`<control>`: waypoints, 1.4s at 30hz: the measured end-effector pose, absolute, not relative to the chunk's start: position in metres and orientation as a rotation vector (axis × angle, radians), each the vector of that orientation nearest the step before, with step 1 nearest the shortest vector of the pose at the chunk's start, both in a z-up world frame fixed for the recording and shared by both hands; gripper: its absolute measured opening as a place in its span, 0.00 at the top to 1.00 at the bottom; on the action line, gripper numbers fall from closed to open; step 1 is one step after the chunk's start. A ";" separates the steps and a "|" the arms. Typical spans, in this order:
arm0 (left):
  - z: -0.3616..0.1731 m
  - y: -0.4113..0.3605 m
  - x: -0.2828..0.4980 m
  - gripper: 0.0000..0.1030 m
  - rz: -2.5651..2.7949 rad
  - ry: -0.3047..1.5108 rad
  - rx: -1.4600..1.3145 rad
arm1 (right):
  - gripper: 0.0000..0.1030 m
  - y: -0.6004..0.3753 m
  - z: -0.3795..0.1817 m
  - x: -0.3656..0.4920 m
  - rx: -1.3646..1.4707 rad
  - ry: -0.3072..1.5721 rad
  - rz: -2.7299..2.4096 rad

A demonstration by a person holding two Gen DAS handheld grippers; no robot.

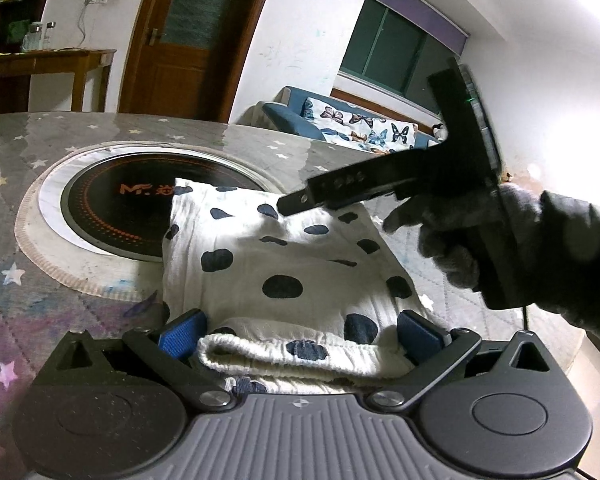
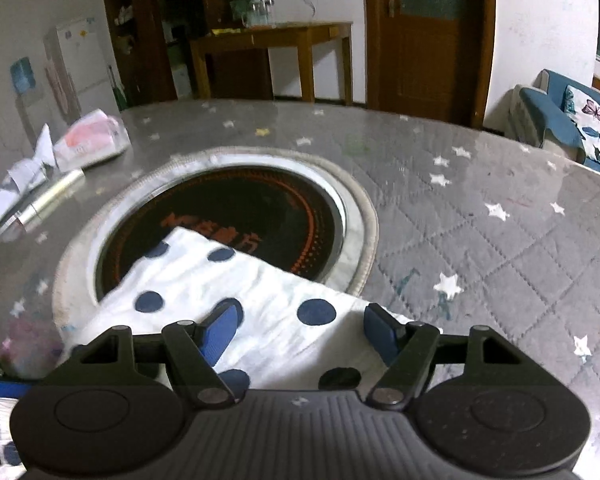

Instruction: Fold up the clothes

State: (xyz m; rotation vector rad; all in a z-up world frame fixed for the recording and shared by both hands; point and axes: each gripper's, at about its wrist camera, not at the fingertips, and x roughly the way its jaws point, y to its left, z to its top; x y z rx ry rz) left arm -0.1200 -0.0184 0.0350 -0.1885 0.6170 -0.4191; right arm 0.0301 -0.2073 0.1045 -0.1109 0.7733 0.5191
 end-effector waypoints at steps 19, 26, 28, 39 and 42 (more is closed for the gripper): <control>0.034 -0.025 -0.121 0.00 -0.363 0.621 -0.142 | 0.33 -0.240 0.104 0.021 -0.038 0.724 0.527; 0.032 -0.024 -0.120 0.00 -0.325 0.633 -0.137 | 0.43 -0.250 0.097 0.028 -0.017 0.728 0.522; 0.031 -0.024 -0.120 0.00 -0.322 0.634 -0.131 | 0.43 -0.251 0.103 0.026 -0.023 0.709 0.523; 0.031 -0.025 -0.123 0.00 -0.318 0.632 -0.123 | 0.54 -0.251 0.094 0.035 -0.072 0.727 0.483; 0.031 -0.024 -0.123 0.00 -0.319 0.631 -0.125 | 0.55 -0.254 0.096 0.037 -0.074 0.722 0.462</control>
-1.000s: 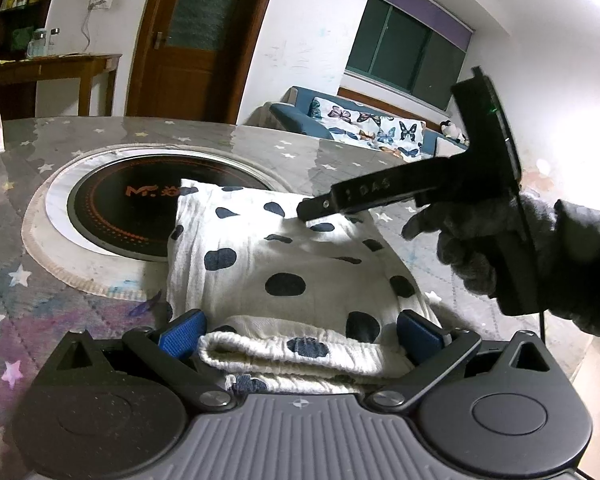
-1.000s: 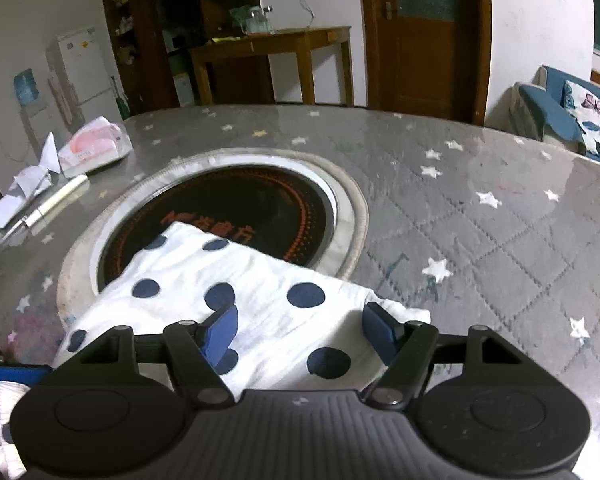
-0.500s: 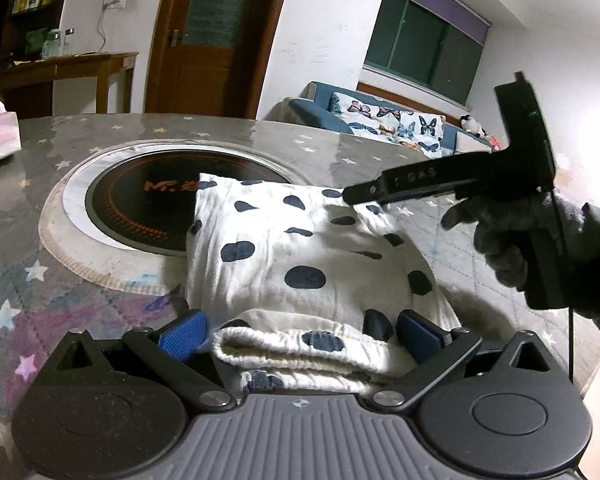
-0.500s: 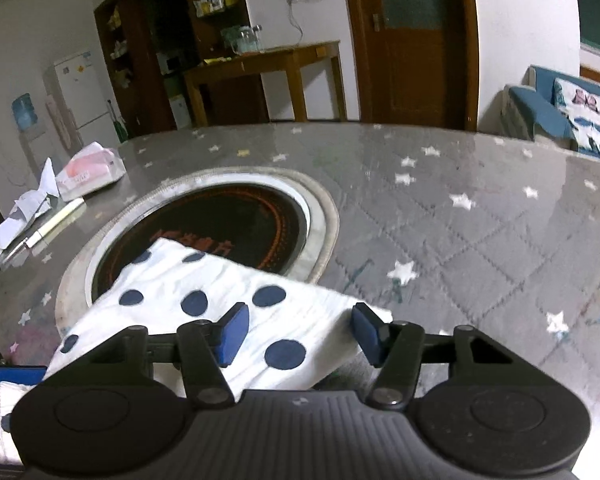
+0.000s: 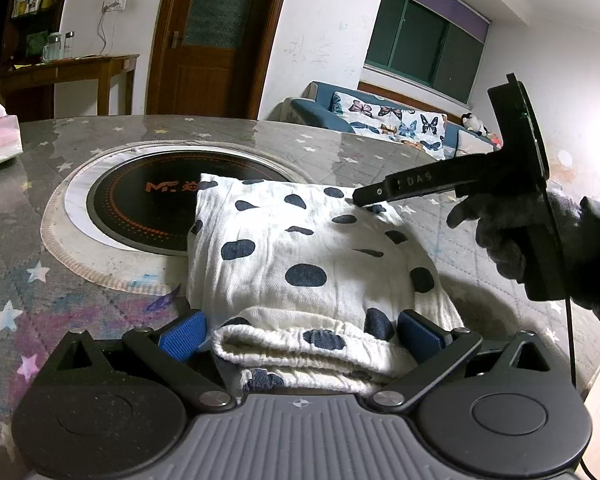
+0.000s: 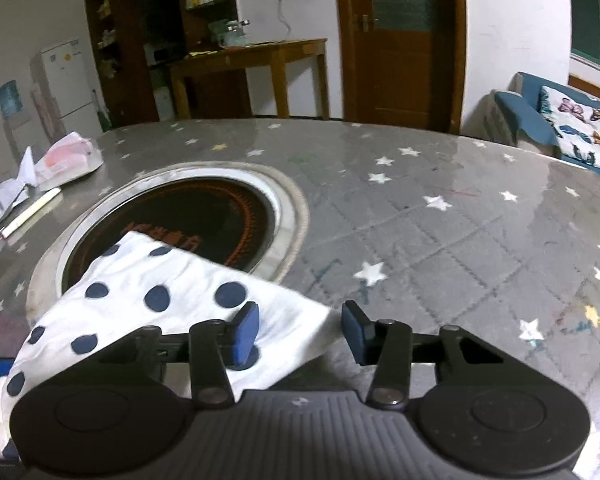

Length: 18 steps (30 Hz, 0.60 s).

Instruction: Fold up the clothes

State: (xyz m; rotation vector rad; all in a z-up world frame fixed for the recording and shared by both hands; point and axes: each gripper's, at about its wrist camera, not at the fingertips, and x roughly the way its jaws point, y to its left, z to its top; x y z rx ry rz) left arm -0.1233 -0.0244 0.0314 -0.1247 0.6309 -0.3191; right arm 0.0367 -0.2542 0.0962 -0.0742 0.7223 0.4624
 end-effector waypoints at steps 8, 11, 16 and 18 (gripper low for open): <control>0.044 -0.018 -0.136 0.00 -0.281 0.617 -0.127 | 0.56 -0.226 0.115 0.018 -0.139 0.684 0.593; 0.050 -0.012 -0.142 0.00 -0.251 0.593 -0.127 | 0.56 -0.210 0.113 0.003 -0.160 0.692 0.677; 0.054 -0.001 -0.147 0.00 -0.211 0.587 -0.139 | 0.54 -0.196 0.107 -0.035 -0.233 0.688 0.791; 0.052 0.003 -0.150 0.00 -0.219 0.598 -0.136 | 0.53 -0.191 0.102 -0.051 -0.276 0.702 0.814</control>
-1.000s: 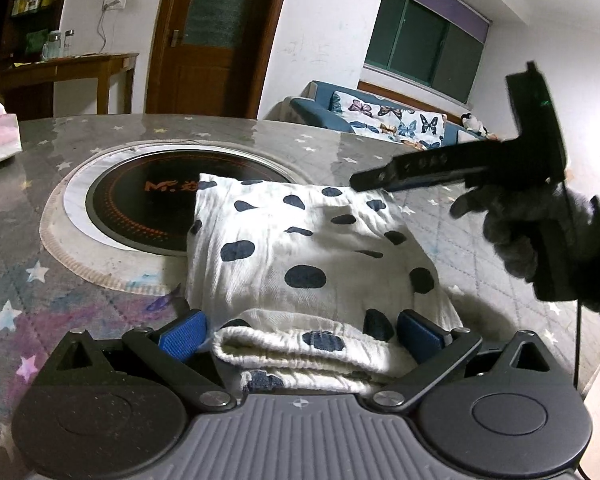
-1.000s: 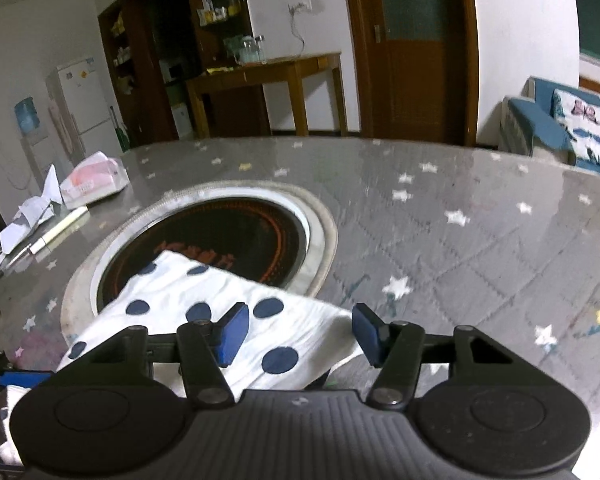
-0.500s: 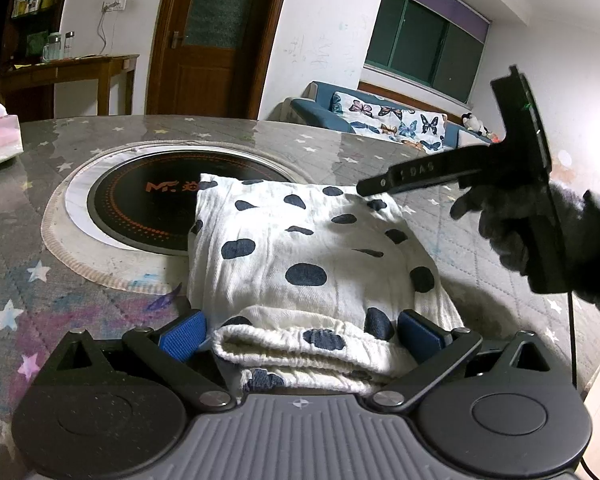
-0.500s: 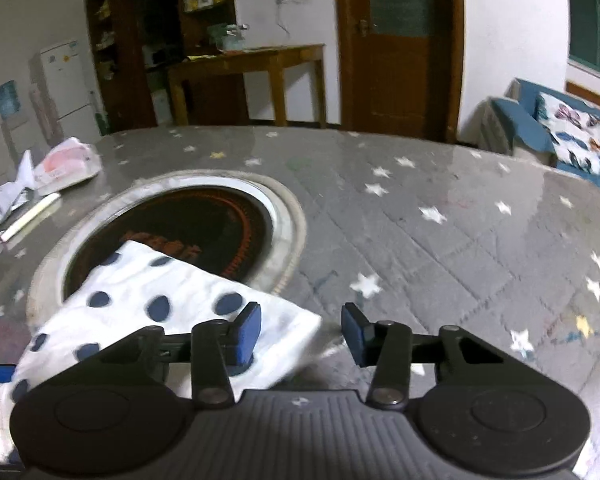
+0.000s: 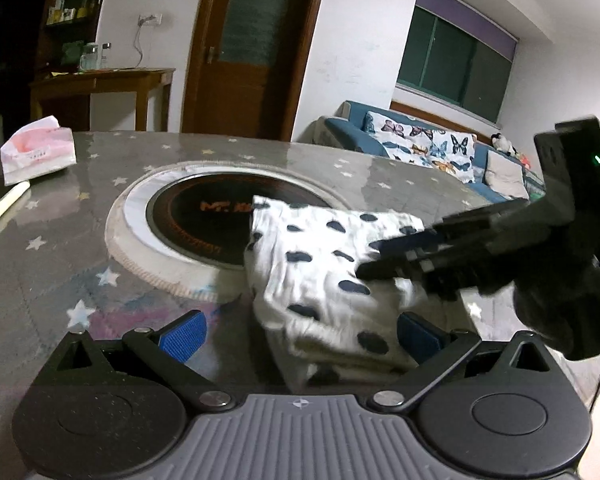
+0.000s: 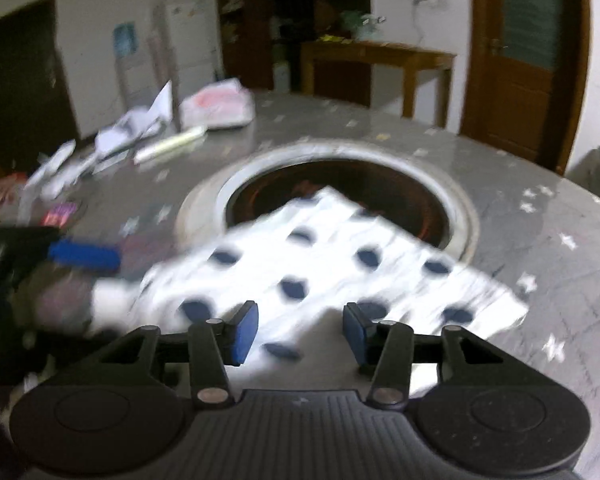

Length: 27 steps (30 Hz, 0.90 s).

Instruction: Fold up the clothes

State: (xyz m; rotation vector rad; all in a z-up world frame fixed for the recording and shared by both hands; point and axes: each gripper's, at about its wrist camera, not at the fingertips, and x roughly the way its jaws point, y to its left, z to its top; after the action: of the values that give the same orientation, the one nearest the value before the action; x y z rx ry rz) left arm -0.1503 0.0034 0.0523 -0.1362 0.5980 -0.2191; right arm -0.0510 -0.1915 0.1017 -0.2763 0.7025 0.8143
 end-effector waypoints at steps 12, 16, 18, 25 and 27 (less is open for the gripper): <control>0.039 -0.002 -0.167 0.00 -0.279 0.671 -0.028 | 0.51 -0.243 0.121 0.006 -0.116 0.676 0.602; 0.036 -0.006 -0.164 0.00 -0.269 0.676 -0.002 | 0.50 -0.263 0.112 0.038 -0.031 0.717 0.534; 0.034 -0.007 -0.163 0.00 -0.267 0.677 0.009 | 0.48 -0.266 0.104 0.047 -0.001 0.750 0.543; 0.031 -0.004 -0.161 0.02 -0.279 0.658 0.002 | 0.47 -0.277 0.089 0.056 0.043 0.784 0.537; 0.032 -0.004 -0.160 0.04 -0.287 0.650 0.000 | 0.48 -0.277 0.090 0.055 0.044 0.793 0.545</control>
State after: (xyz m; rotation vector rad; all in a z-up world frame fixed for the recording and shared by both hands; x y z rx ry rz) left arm -0.1604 -0.0039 0.0320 -0.0002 0.6501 -0.2868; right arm 0.0550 -0.2768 0.0901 0.0439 0.7932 0.5450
